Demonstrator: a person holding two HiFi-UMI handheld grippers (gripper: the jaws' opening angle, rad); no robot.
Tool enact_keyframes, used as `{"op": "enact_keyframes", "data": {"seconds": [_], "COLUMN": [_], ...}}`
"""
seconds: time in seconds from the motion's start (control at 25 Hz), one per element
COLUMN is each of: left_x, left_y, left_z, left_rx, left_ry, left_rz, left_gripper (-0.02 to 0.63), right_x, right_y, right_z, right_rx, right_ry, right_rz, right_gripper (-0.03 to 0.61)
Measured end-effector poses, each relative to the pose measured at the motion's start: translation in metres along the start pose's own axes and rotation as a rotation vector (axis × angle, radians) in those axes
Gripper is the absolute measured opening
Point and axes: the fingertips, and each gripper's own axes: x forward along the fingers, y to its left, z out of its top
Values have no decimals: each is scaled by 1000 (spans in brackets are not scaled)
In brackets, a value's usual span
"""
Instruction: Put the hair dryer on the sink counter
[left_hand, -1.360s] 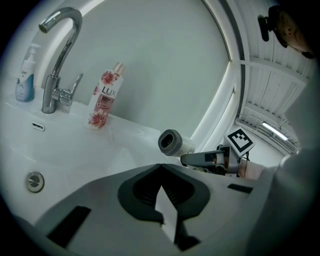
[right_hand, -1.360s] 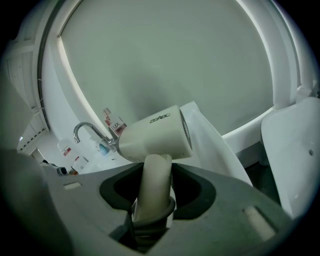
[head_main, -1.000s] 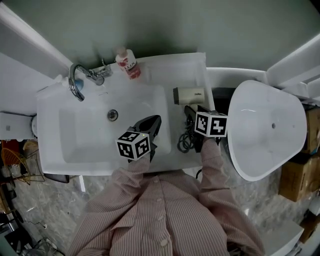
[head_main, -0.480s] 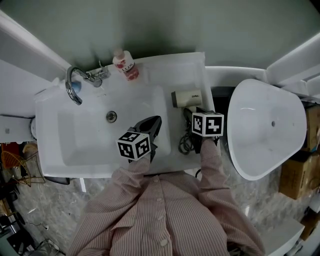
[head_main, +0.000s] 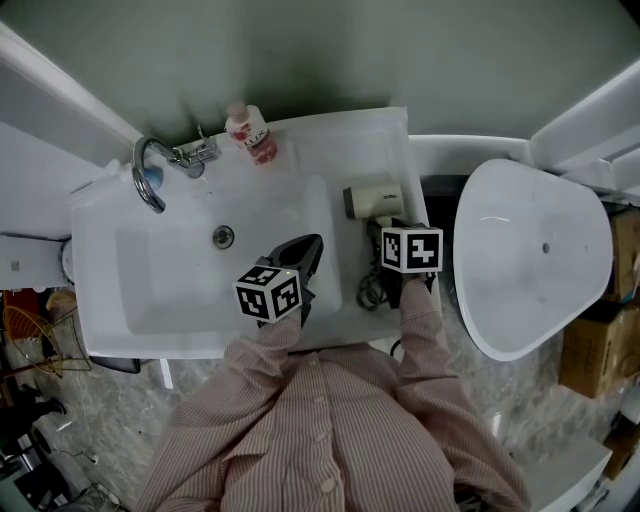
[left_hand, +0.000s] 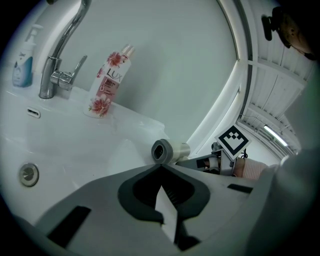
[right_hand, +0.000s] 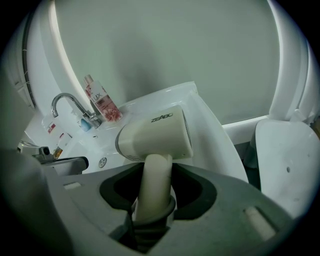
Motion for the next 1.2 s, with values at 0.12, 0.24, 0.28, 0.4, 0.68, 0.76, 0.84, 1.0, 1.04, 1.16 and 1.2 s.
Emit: {"op": "enact_keyframes", "data": {"seconds": [0.12,0.24,0.28,0.4,0.68,0.76,0.84,1.0,1.04,1.16,1.2], "left_x": [0,-1,-2,-4,-13,-18,-22,-33,-36,-45,-48], "left_y": [-3,-8,-9,-13,-23,-27,-30,-39,-41,-47,-50], "left_z": [1,1,1,1,5,7,9,14,16,21,24], "left_rx": [4,16,19,27,56,67,80,111,121,159,174], "left_ry": [-4,-2,-1,-4,-24,-35,-48,-80,-87,-112,-121], "left_rz": [-6,-14,-17,-26,-43,-49,-55,-66,-68,-75,-78], "left_gripper": [2,2,2,2,2,2,2,2,2,2,2], "right_x": [1,1,1,1,-10,-19,-28,-49,-53,-63,-66], "right_y": [-2,-7,-8,-8,-9,-9,-7,2,6,16,19], "right_z": [-1,-1,-1,-2,-1,1,6,15,16,15,15], "right_rx": [21,42,40,24,30,31,9,-69,-79,-102,-110], "right_ry": [-4,-18,-22,-27,-107,-148,-190,-275,-289,-321,-330], "right_rz": [4,-1,-4,-11,-29,-31,-40,-64,-56,-33,-29], "right_gripper": [167,167,167,169,189,189,187,169,167,129,106]}}
